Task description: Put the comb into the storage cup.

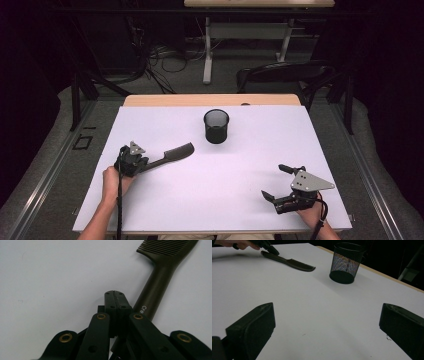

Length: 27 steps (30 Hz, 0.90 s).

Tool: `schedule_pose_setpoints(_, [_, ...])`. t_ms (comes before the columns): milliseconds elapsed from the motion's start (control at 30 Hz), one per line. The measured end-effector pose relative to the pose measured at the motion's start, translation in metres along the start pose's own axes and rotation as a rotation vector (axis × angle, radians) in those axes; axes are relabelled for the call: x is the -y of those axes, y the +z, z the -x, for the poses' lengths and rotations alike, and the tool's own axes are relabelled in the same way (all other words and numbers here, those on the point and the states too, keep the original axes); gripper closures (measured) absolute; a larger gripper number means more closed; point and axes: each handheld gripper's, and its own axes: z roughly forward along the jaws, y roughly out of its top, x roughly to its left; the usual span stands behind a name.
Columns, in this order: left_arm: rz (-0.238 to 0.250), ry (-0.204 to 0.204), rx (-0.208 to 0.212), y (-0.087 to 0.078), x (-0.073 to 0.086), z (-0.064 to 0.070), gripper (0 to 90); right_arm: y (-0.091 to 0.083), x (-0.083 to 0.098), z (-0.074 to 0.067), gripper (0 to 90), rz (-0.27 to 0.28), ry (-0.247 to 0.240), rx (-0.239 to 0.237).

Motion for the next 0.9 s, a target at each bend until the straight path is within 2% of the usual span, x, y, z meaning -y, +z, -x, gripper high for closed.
schedule_pose_setpoints(900, [-0.017, -0.029, 0.050, -0.0029, -0.0002, 0.0023, 90.0, 0.0006, 0.0001, -0.0001, 0.1, -0.003, 0.002, -0.002])
